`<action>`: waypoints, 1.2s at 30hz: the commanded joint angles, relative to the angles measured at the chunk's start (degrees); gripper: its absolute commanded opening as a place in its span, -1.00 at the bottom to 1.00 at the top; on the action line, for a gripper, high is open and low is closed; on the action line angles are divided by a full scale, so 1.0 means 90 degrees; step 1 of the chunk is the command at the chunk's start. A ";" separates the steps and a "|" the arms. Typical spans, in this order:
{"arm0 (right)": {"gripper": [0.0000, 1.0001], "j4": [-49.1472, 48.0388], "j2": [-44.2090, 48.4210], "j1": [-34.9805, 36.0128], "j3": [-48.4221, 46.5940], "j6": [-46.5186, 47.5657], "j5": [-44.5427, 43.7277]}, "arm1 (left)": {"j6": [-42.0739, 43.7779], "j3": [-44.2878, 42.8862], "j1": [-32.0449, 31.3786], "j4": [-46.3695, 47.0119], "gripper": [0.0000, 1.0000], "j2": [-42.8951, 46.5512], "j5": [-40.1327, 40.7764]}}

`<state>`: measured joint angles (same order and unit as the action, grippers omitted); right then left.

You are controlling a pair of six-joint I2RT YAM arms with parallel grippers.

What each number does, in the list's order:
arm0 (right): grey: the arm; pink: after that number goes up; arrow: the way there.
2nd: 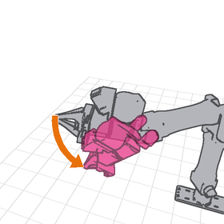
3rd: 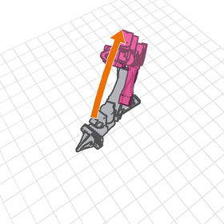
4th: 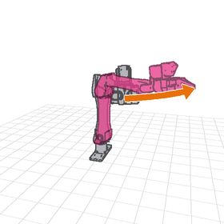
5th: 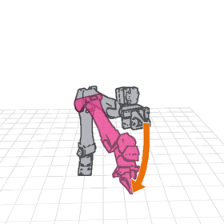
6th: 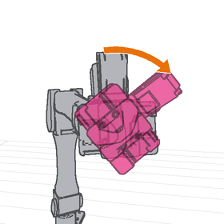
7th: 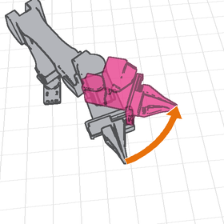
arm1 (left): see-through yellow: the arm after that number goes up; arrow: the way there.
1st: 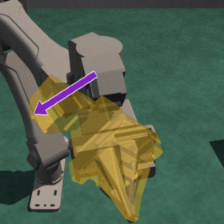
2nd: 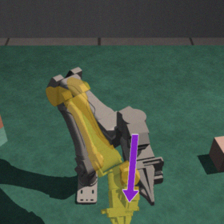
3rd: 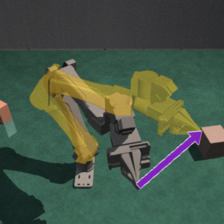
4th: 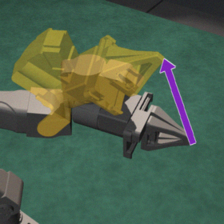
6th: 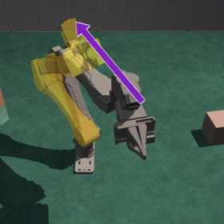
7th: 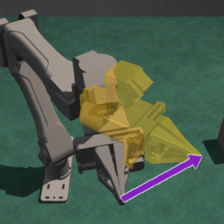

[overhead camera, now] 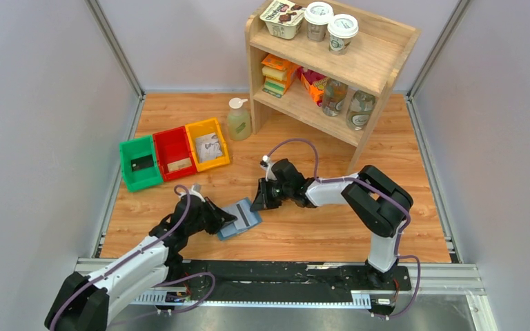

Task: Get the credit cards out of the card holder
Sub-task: Remove the credit card from the card holder.

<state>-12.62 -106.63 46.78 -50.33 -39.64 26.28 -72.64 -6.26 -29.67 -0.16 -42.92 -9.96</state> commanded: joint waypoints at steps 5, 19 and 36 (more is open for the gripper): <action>-0.86 0.0826 -0.0155 -0.0364 0.0220 0.0107 -0.0967 | 0.0336 -0.0172 0.0074 0.1078 -1.00 -0.1409 -0.0153; -0.76 0.1071 0.1311 -0.0433 0.0143 0.0595 -0.1262 | 0.1148 -0.1169 0.0074 0.2753 -1.00 -0.3903 -0.0837; -0.78 0.0455 0.0217 -0.0384 -0.0063 0.0205 -0.0166 | 0.1070 -0.0935 0.0074 0.2362 -0.92 -0.3513 -0.0583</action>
<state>-5.98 -103.53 43.05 -50.74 -37.17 24.03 -64.29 -15.86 -29.12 23.00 -75.31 -16.73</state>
